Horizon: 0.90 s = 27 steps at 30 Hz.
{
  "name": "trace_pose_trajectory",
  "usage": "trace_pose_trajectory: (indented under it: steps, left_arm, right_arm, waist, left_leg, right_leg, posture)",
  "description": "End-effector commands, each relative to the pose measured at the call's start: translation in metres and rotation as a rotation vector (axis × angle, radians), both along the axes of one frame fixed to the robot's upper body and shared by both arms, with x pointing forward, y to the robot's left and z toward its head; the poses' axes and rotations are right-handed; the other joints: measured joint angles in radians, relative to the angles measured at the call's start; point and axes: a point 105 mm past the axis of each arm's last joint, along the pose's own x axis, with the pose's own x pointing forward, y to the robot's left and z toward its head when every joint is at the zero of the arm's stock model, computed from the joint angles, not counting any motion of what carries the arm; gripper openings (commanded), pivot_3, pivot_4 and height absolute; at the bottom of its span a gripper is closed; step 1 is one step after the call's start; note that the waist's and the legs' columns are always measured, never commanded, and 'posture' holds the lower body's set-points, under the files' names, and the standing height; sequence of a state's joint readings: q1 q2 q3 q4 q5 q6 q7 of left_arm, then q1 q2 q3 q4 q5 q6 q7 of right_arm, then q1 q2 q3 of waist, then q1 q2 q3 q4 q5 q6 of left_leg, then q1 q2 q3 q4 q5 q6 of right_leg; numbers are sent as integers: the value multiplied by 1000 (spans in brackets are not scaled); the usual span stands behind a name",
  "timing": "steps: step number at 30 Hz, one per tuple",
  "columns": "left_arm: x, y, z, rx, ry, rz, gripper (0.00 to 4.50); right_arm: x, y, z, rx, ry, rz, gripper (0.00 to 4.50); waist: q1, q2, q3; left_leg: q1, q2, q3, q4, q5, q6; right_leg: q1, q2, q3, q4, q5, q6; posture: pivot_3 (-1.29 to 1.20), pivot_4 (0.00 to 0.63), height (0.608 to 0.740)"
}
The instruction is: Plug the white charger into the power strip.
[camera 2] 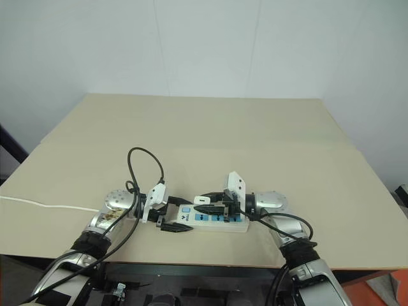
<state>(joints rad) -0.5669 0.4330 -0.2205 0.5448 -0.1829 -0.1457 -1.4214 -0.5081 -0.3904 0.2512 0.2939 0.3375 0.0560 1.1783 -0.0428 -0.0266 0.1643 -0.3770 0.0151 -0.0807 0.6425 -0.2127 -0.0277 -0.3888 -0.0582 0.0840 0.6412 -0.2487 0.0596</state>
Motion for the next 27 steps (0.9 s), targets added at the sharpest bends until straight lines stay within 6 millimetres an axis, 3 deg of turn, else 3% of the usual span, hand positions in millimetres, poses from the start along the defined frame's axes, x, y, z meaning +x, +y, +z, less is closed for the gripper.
trace_pose_trajectory:
  steps: [1,6,15,25,27]
  left_arm:
    - [1,19,2,47,-6,25,3288]
    - [1,18,2,45,-7,23,3288]
    - [2,18,2,44,-9,27,3288]
    - [2,16,3,36,-11,31,3288]
    - [3,16,7,20,-5,38,4024]
  right_arm:
    - [-3,-21,-53,-178,159,-68,1131]
    - [-8,-11,-50,-188,144,-9,1131]
    - [-9,-14,-53,-197,165,-9,1131]
    - [-13,-11,-48,-216,154,23,4463]
    - [-12,-11,-48,-219,147,19,4500]
  waist:
    - [-1,0,0]
    - [-4,0,0]
    - [-4,0,0]
    - [-4,0,0]
    - [-4,0,0]
  left_leg:
    - [0,0,0,0,0,0]
    - [0,1,0,-1,0,0]
    - [1,1,0,-1,0,0]
    - [0,1,0,-1,0,0]
    - [0,1,0,-1,0,0]
  right_leg:
    - [0,0,0,0,0,0]
    - [0,1,0,0,0,-1]
    - [0,1,0,0,-1,-1]
    - [-1,1,0,0,-1,-1]
    - [-1,1,0,0,-1,-1]
  posture:
    - [0,150,740]
    - [0,150,740]
    - [0,150,740]
    - [0,150,740]
    - [0,150,740]
